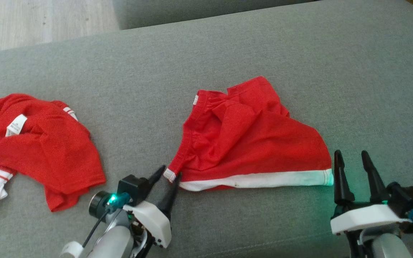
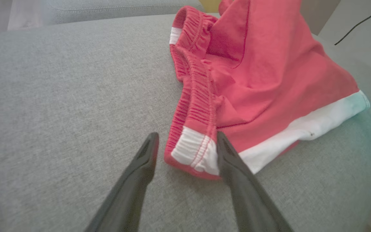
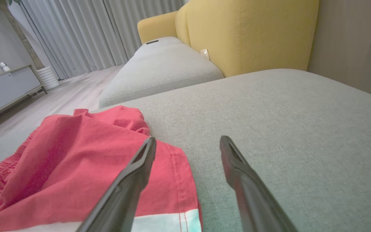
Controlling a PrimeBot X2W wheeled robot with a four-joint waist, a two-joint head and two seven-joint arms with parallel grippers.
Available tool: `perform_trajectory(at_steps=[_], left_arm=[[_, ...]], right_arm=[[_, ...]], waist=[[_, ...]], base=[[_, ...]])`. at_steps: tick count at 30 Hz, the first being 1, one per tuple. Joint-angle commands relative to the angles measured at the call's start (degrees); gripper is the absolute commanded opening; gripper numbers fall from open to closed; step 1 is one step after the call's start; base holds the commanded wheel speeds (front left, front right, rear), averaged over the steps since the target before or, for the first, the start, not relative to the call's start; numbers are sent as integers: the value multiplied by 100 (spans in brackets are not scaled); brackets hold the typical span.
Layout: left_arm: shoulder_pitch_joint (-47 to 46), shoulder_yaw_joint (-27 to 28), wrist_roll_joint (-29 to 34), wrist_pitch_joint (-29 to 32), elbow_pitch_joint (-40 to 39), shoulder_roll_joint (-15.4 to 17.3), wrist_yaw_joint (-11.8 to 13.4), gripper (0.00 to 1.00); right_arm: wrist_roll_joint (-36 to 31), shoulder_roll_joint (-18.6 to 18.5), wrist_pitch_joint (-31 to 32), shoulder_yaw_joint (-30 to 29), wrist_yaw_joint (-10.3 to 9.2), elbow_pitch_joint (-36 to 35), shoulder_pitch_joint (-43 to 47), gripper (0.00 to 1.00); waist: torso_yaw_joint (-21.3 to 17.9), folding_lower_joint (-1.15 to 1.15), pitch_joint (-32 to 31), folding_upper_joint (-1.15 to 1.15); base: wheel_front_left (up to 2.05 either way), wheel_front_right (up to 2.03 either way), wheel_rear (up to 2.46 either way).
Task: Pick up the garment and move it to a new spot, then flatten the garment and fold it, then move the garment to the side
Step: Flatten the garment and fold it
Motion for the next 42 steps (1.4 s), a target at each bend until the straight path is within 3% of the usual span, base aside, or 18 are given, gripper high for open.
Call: perform_trajectory(at_steps=[1, 17, 34, 35, 37, 42], left_arm=[[-285, 133, -51, -52, -153, 104, -33, 0], [-174, 250, -96, -52, -694, 41, -34, 0], [-175, 224, -83, -52, -744, 39, -34, 0], [-179, 223, -85, -52, -743, 40, -34, 0], [-183, 221, -87, -52, -737, 42, -34, 0], [-179, 237, -93, -52, -708, 50, -34, 0]], right_arm=[[12, -26, -62, 115, -5, -22, -182, 100], [98, -25, 145, 304, -5, 1194, -428, 100], [453, -25, 269, 773, -5, 1668, -614, 100], [472, -25, 273, 814, -5, 1676, -625, 80], [489, -25, 255, 874, -5, 1677, -644, 0], [492, -80, 195, 936, -5, 1635, -673, 0]], waist=[[9, 0, 0, 0], [168, 0, -19, 0], [211, 0, -20, 0], [210, 0, -20, 0], [206, 0, -23, 0], [201, 0, -62, 0]], base=[[0, 0, 0], [0, 0, 0], [0, 0, 0], [0, 0, 0], [0, 0, 0], [0, 0, 0]])
